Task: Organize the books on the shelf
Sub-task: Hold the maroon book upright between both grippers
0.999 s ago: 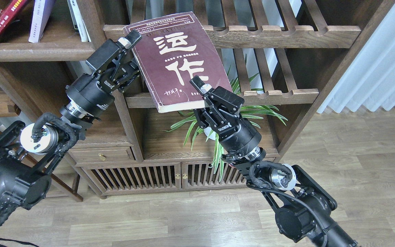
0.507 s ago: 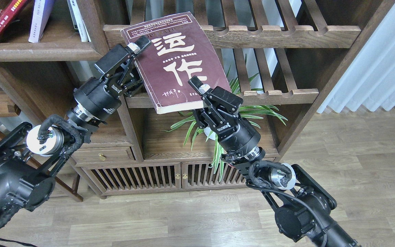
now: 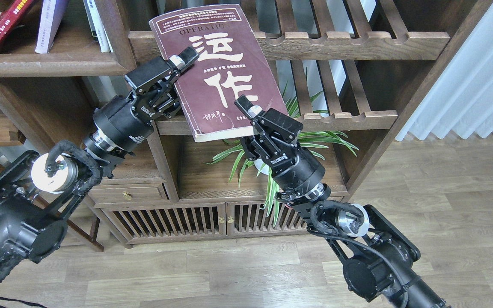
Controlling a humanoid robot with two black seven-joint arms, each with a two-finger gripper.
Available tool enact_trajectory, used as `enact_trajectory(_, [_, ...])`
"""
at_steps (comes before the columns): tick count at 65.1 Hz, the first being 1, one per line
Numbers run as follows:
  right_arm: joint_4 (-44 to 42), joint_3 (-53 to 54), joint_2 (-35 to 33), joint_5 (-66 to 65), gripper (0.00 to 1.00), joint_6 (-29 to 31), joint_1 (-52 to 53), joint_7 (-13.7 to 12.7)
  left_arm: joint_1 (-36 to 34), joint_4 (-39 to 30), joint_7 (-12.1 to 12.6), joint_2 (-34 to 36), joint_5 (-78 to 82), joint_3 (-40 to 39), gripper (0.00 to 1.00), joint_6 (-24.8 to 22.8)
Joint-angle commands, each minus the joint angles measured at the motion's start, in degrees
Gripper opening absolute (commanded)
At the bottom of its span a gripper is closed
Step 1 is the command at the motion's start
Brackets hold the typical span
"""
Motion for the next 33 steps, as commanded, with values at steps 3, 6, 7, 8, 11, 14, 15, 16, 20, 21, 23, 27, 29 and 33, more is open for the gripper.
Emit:
enact_trajectory(3, [0.0, -0.05, -0.01, 0.04, 0.07, 0.0, -0.02, -0.06, 0.14, -0.09, 0.08, 0.94, -0.85, -0.43, 0.17, -0.07])
enact_trajectory(6, [0.0, -0.05, -0.01, 0.04, 0.07, 0.0, -0.02, -0.06, 0.14, -0.09, 0.17, 1.38, -0.85, -0.35, 0.15, -0.25])
enact_trajectory(7, [0.0, -0.13, -0.01, 0.05, 0.07, 0.0, -0.02, -0.06, 0.14, -0.09, 0.17, 1.38, -0.85, -0.34, 0.14, -0.34])
enact_trajectory(8, [0.0, -0.13, -0.01, -0.04, 0.07, 0.0, -0.02, -0.06, 0.23, -0.09, 0.43, 1.47, -0.85, -0.34, 0.12, -0.51])
enact_trajectory(11, [0.0, -0.13, -0.01, -0.04, 0.08, 0.0, -0.02, -0.06, 0.32, -0.18, 1.31, 1.56, -0.85, -0.34, 0.1, -0.65])
enact_trajectory(14, [0.0, -0.13, -0.01, -0.04, 0.08, 0.0, 0.07, -0.06, 0.41, -0.44, 2.37, 1.65, -0.85, -0.34, 0.09, -0.65])
enact_trajectory(15, [-0.09, -0.13, -0.01, -0.04, 0.08, 0.0, 0.07, -0.06, 0.49, -0.44, 2.46, 1.65, -0.85, -0.43, 0.08, -0.65])
enact_trajectory(16, [-0.09, -0.13, -0.01, -0.04, 0.08, 0.0, 0.07, -0.06, 0.49, -0.53, 2.54, 1.65, -0.94, -0.35, 0.08, -0.65])
enact_trajectory(20, [-0.09, -0.13, -0.01, -0.04, 0.09, 0.0, 0.07, -0.06, 0.5, -0.8, 2.63, 1.65, -0.85, -0.34, 0.07, -0.65])
enact_trajectory(21, [-0.09, -0.13, -0.01, -0.04, 0.09, 0.0, 0.07, -0.06, 0.49, -0.8, 2.63, 1.65, -0.85, -0.34, 0.07, -0.65])
enact_trajectory(23, [-0.18, -0.13, -0.01, -0.13, 0.1, 0.0, 0.07, 0.03, 0.49, -0.88, 2.63, 1.65, -0.85, -0.34, 0.07, -0.65])
enact_trajectory(27, [-0.26, -0.05, -0.01, -0.13, 0.12, 0.0, 0.16, 0.2, 0.49, -0.88, 2.63, 1.73, -0.94, -0.52, 0.07, -0.65])
enact_trajectory(29, [-0.35, -0.05, -0.01, -0.13, 0.14, 0.0, 0.16, 0.29, 0.49, -0.88, 2.63, 1.73, -0.85, -0.61, 0.07, -0.65])
enact_trajectory(33, [-0.35, 0.04, -0.01, -0.22, 0.19, 0.0, 0.16, 0.73, 0.58, -0.88, 2.63, 2.87, -0.94, -0.7, 0.07, -0.65])
